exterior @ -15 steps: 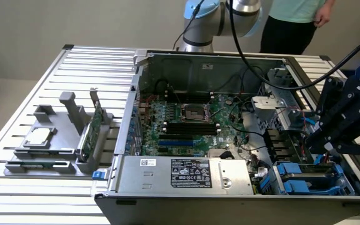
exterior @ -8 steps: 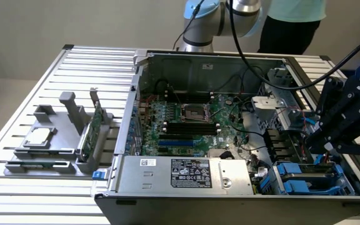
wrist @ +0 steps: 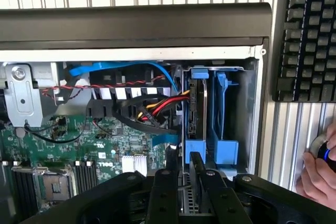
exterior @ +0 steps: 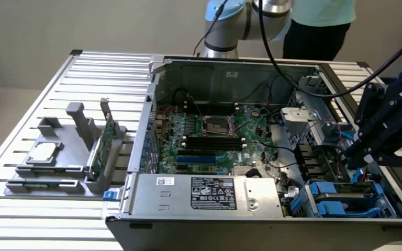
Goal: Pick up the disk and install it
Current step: 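Insert the second disk wire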
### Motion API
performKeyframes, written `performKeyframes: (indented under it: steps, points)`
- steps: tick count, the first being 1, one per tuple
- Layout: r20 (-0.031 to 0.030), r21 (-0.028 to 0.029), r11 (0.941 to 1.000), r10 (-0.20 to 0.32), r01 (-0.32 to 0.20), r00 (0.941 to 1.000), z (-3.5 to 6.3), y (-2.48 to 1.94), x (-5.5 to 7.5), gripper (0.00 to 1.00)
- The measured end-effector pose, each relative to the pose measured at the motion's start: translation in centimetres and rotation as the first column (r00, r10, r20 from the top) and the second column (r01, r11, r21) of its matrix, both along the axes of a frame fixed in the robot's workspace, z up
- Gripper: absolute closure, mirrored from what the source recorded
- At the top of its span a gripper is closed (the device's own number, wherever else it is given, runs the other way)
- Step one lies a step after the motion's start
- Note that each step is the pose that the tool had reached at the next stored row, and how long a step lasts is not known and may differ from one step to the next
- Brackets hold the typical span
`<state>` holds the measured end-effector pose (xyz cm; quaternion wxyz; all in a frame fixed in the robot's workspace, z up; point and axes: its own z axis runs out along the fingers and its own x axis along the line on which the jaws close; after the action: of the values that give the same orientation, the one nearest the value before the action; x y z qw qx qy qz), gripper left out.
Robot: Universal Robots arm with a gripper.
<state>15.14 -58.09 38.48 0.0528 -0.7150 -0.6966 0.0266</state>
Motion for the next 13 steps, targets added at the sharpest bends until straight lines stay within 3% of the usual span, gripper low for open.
performKeyframes:
  steps: [13]
  points:
    - [0.0000,0.0002,1.0000,0.000,0.000,1.0000,-1.15,0.34,0.2,0.75]
